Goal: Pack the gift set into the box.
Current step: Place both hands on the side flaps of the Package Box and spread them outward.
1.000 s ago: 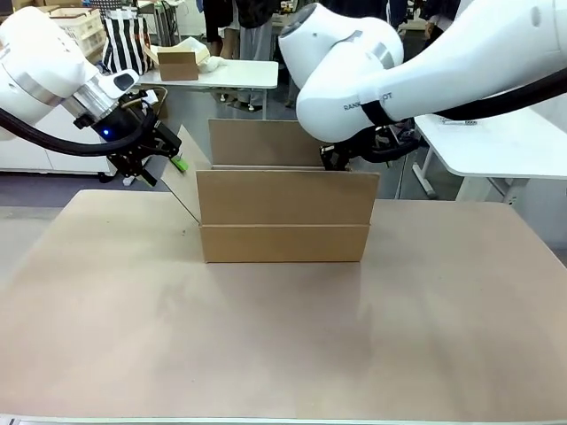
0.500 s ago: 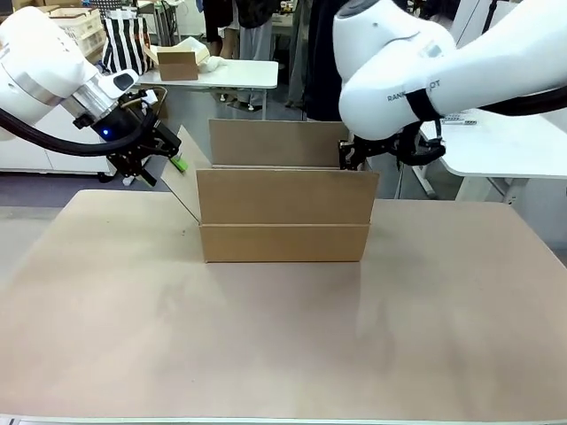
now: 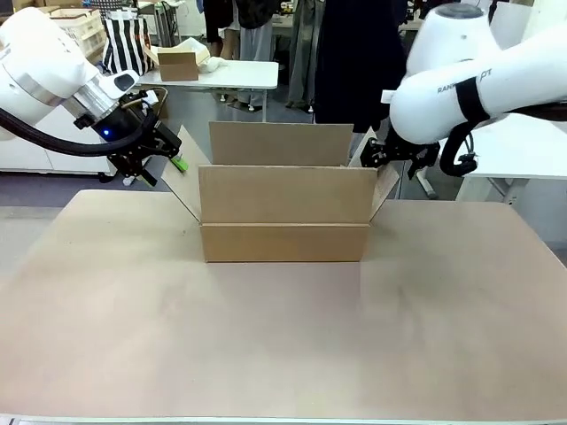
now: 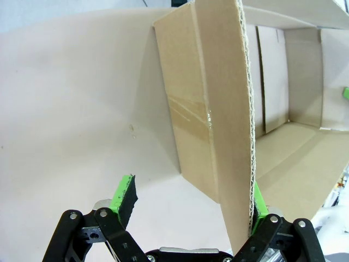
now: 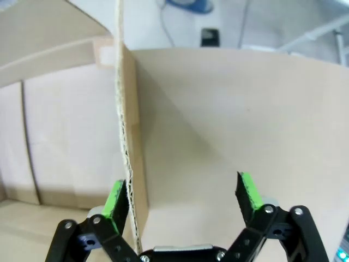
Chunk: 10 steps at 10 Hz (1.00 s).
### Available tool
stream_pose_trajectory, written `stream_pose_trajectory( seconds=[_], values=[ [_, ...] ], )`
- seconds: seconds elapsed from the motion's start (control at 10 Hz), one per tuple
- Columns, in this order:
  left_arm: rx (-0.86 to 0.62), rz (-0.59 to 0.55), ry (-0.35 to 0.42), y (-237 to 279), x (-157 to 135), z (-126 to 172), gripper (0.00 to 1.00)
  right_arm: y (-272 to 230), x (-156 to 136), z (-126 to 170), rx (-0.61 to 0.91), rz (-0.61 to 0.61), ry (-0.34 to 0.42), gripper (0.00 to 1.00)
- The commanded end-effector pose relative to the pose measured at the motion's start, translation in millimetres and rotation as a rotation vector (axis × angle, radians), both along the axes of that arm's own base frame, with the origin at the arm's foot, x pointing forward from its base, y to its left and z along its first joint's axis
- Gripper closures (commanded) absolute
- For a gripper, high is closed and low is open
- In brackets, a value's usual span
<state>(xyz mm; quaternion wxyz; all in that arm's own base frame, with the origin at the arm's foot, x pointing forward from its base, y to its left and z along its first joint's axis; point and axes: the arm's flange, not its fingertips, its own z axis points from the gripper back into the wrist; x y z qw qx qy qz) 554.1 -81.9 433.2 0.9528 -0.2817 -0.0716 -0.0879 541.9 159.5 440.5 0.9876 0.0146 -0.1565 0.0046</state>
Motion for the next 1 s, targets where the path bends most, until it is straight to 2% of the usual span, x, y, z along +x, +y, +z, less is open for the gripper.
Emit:
stream_pose_trajectory(
  seconds=[0.0, 0.3, 0.5, 0.7, 0.8, 0.9],
  values=[
    [0.013, 0.011, 0.005, -1, -2, 3, 0.0, -32, -3, -18, 0.105, 0.061, 0.028, 0.0],
    [0.013, 0.011, 0.005, -1, -2, 3, 0.0, -73, -9, -37, 0.237, 0.075, 0.035, 0.0],
    [0.013, 0.011, 0.005, -1, -2, 3, 0.0, -90, -17, -53, 0.407, 0.173, -0.028, 0.0],
    [0.013, 0.011, 0.005, -1, -2, 3, 0.0, -93, -23, -64, 0.497, 0.225, -0.051, 0.0],
    [0.013, 0.011, 0.005, -1, -2, 3, 0.0, -79, -9, -50, 0.369, 0.127, -0.012, 0.0],
    [0.013, 0.011, 0.005, -1, -2, 3, 0.0, -79, -9, -50, 0.369, 0.127, -0.012, 0.0]
  ],
)
